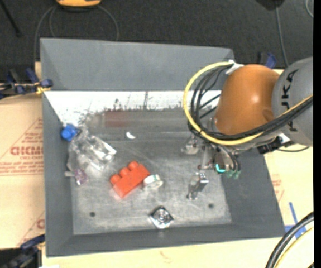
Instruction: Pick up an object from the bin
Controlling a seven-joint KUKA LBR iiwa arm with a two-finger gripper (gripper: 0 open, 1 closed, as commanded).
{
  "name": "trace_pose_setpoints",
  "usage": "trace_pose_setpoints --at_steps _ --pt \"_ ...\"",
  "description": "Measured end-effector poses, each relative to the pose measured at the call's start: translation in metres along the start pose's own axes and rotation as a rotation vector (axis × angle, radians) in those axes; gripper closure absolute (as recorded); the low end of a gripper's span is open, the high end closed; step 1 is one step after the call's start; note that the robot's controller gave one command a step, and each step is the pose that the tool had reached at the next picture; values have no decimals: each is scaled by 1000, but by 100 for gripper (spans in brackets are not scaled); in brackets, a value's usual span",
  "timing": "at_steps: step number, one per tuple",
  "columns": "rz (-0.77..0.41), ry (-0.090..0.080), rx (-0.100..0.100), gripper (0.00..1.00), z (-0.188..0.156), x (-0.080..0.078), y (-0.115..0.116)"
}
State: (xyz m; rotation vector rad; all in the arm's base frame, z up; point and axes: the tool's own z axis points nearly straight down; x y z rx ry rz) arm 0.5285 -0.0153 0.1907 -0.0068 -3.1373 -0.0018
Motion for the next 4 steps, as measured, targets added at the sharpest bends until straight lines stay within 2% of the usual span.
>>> trace_pose_setpoints --at_steps 1,2,3,4 --pt "151 -13 -1 0 119 -38 68" --pt "-4 -15 2 0 114 -21 114" --pt "-3 -27 0 100 112 -24 114" --pt "3 -15 -2 100 -57 -8 121"
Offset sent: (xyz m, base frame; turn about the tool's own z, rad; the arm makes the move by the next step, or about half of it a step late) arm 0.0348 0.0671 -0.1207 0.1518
